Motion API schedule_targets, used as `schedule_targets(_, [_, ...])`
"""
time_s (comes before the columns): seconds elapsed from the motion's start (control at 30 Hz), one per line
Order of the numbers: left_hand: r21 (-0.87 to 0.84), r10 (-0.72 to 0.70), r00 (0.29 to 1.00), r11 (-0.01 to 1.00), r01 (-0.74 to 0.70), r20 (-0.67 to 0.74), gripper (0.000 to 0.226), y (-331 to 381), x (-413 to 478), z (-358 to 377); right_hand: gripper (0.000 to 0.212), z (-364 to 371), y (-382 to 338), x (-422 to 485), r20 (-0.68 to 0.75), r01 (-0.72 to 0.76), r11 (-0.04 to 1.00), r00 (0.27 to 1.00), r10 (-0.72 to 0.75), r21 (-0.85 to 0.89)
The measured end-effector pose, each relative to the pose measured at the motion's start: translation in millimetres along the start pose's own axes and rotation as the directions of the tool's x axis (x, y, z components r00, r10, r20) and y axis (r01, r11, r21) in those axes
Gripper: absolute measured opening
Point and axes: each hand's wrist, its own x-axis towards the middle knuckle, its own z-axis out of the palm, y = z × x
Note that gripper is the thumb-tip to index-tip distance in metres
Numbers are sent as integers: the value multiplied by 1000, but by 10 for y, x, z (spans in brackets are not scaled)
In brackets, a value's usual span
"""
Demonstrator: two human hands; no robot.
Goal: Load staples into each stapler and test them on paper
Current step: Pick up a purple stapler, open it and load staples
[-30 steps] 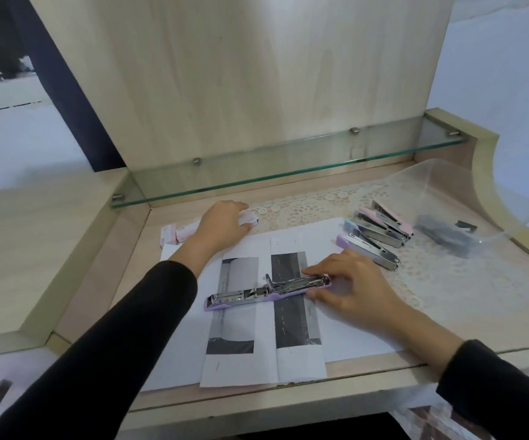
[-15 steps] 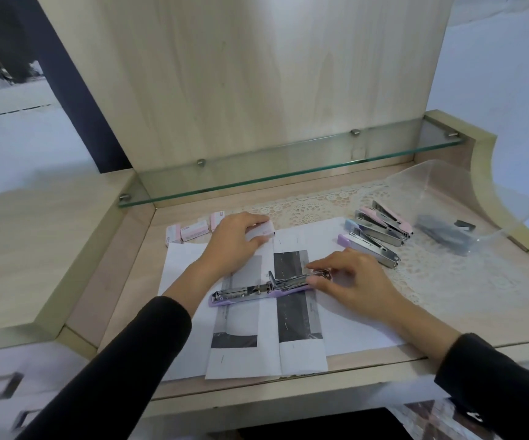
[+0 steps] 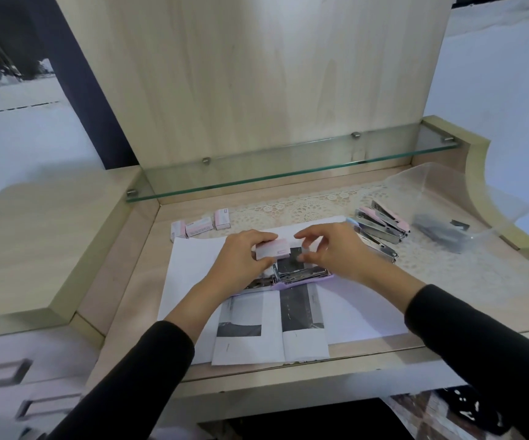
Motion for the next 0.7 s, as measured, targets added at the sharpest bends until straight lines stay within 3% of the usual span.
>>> schedule_targets(0.27, [-28,28,1000,999,-27,8,40,62,-27,-8,36,84,-25,82,-8,54,998,999,-54,-16])
schedule_targets(0.7, [93,2,999,996,-6,37,40,-22,-50,-34,35,7,71,21,-15,-19,1000,1000,19,22])
